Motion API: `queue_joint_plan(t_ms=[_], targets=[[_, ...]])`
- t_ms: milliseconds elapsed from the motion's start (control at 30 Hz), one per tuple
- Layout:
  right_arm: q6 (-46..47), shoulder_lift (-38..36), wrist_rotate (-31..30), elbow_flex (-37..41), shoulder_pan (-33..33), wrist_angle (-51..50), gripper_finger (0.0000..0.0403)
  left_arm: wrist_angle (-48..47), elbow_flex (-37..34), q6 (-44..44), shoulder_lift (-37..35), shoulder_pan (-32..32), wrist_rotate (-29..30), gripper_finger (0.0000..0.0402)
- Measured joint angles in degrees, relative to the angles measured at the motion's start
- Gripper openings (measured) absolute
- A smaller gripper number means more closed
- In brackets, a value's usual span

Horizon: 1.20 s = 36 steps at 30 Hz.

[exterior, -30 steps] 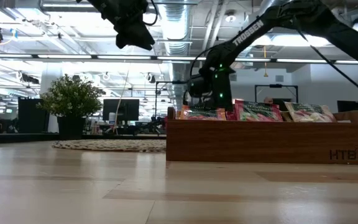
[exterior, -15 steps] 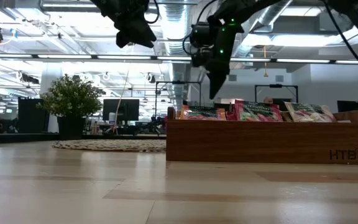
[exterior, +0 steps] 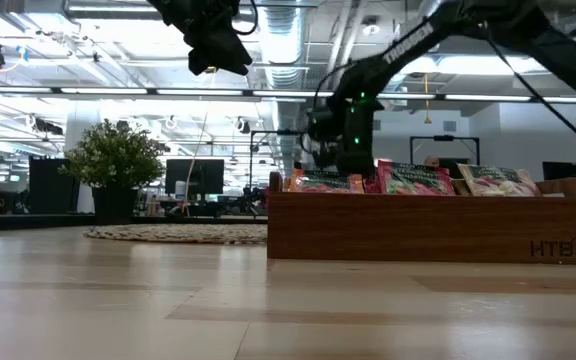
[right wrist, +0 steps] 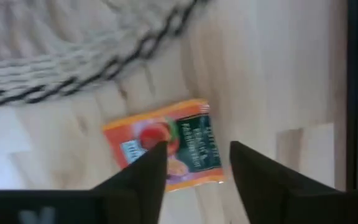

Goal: Pick & Place Tea
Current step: Put the orange tea bag into the left slot of the wooden organizer

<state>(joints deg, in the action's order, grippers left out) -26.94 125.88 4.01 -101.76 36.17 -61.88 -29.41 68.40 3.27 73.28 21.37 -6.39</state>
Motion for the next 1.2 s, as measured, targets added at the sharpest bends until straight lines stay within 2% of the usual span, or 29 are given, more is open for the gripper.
queue_joint_plan(t_ms=[133, 233, 733, 900, 1200], targets=[[0.9, 1.1, 0.4, 0.0, 1.4, -0.9, 0.0213, 0.0, 0.0, -1.1, 0.0, 0.0, 0.0, 0.0131], [1.9, 1.0, 0.4, -0.2, 1.8, -0.8, 0.0223, 0.0, 0.0, -1.2, 0.0, 0.0, 0.0, 0.0131], [3.1, 6.1, 0.1, -0.7, 0.4, -4.7, 0.0180, 0.0, 0.0, -1.0, 0.0, 0.0, 0.0, 0.0131], [3.1, 5.8, -0.5, -0.6, 0.1, -4.0, 0.0148, 0.1, 0.0, -0.9, 0.0, 0.0, 0.0, 0.0131], [3.3, 6.0, -0.9, -1.0, 0.7, -5.1, 0.0036, 0.3, 0.0, -0.9, 0.0, 0.0, 0.0, 0.0131]])
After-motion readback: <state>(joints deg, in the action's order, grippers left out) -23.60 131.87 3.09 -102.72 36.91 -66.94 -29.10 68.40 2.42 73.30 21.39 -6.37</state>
